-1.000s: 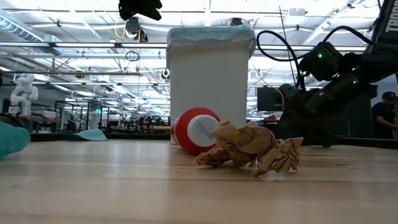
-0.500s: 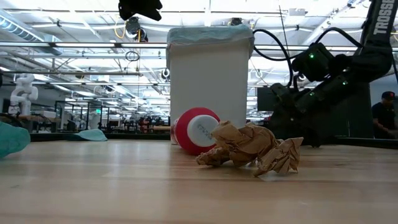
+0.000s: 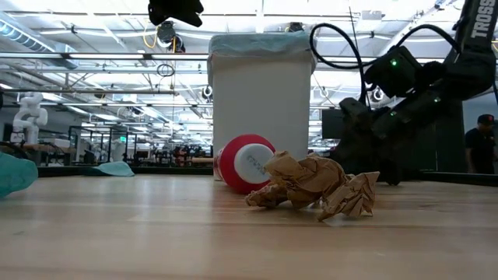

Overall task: Place trash/remove bag and relplace
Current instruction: Put the white paper into the white trash bin

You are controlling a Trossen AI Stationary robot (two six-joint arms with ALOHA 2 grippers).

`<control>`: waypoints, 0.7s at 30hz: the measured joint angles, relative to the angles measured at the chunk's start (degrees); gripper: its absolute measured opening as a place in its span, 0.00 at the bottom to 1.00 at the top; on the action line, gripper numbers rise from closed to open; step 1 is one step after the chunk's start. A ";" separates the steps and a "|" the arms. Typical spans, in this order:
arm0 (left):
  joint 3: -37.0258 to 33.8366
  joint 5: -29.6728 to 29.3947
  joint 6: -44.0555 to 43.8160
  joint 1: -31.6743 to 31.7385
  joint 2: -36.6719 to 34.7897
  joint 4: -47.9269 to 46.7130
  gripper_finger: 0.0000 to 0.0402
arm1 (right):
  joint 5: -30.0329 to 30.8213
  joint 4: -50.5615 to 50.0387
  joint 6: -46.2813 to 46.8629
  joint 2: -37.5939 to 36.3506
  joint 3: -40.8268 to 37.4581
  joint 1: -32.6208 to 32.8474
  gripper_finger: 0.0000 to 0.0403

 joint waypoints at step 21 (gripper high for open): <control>0.00 -0.45 -1.50 -0.05 0.00 -0.04 0.35 | -0.11 7.65 6.18 0.25 3.03 8.90 0.00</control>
